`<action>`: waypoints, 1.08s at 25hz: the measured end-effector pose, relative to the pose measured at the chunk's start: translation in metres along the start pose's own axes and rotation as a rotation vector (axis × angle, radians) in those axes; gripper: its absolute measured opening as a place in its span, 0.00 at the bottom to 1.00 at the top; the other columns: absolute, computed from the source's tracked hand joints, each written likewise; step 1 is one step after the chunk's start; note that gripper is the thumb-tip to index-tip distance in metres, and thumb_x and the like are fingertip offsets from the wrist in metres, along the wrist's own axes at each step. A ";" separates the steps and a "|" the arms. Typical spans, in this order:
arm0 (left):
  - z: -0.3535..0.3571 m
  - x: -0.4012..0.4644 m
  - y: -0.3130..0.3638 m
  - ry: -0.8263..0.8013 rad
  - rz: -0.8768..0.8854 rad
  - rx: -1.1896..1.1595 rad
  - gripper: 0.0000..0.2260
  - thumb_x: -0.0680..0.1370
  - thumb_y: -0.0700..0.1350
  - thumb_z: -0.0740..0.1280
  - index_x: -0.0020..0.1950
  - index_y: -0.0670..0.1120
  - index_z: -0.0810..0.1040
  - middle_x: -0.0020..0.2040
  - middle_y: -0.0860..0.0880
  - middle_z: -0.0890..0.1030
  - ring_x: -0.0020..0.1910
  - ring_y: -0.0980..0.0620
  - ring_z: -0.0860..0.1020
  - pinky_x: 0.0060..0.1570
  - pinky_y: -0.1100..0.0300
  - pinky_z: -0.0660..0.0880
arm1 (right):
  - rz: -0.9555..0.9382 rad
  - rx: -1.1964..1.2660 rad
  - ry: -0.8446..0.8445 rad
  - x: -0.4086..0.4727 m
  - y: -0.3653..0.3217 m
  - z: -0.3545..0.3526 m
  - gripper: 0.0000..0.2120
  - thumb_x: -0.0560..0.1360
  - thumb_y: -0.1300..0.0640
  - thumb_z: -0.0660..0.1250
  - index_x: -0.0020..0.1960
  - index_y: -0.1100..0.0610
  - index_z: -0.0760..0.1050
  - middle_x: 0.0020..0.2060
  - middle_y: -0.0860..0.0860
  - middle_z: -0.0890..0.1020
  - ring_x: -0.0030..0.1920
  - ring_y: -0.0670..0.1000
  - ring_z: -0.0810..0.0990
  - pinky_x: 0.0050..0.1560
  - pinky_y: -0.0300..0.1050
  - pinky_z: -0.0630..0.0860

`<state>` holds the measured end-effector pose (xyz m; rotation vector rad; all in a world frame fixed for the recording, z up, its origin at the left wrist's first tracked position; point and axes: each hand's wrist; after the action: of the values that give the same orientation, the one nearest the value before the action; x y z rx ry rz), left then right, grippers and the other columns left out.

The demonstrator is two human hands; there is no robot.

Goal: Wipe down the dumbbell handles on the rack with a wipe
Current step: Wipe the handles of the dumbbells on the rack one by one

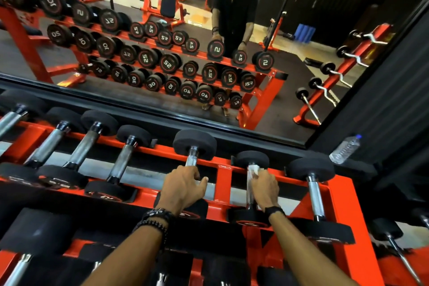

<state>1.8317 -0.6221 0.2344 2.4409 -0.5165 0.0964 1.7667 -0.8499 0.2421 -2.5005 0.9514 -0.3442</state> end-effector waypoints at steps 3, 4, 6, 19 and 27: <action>0.001 -0.006 -0.001 0.011 0.077 0.080 0.13 0.74 0.59 0.67 0.43 0.50 0.80 0.36 0.51 0.81 0.37 0.51 0.80 0.40 0.55 0.78 | -0.225 -0.003 -0.023 -0.015 0.025 -0.024 0.13 0.74 0.61 0.68 0.32 0.55 0.75 0.27 0.49 0.75 0.33 0.50 0.74 0.33 0.45 0.63; 0.001 -0.008 -0.001 0.027 0.116 0.112 0.12 0.74 0.58 0.67 0.42 0.49 0.80 0.37 0.51 0.82 0.37 0.50 0.81 0.39 0.55 0.77 | -0.226 0.099 -0.050 -0.015 0.036 -0.032 0.15 0.74 0.62 0.69 0.29 0.55 0.72 0.24 0.49 0.72 0.30 0.45 0.70 0.32 0.44 0.62; 0.004 -0.012 0.004 0.078 0.257 0.162 0.13 0.76 0.55 0.63 0.38 0.48 0.77 0.35 0.50 0.80 0.34 0.47 0.80 0.33 0.54 0.76 | -0.201 0.216 -0.059 -0.020 0.055 -0.057 0.12 0.72 0.64 0.70 0.33 0.53 0.73 0.29 0.47 0.77 0.32 0.42 0.71 0.36 0.41 0.67; 0.069 -0.070 0.137 0.081 0.490 0.334 0.15 0.70 0.58 0.58 0.38 0.49 0.76 0.33 0.51 0.77 0.33 0.47 0.78 0.34 0.53 0.74 | -0.209 0.388 0.168 -0.044 0.157 -0.190 0.09 0.67 0.69 0.74 0.38 0.56 0.79 0.31 0.43 0.79 0.31 0.35 0.75 0.35 0.30 0.69; 0.121 -0.138 0.231 0.025 0.415 0.364 0.16 0.69 0.58 0.60 0.41 0.47 0.77 0.37 0.48 0.77 0.37 0.43 0.79 0.37 0.51 0.75 | -0.162 0.542 0.034 -0.046 0.241 -0.218 0.10 0.68 0.67 0.71 0.37 0.53 0.77 0.35 0.51 0.82 0.34 0.49 0.78 0.38 0.52 0.78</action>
<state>1.6090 -0.8148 0.2439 2.6346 -1.0683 0.4259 1.5140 -1.0476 0.3121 -2.0755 0.5684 -0.6069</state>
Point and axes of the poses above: each hand's wrist, its own x-axis towards the middle knuckle, its own z-axis out of the palm, y = z × x
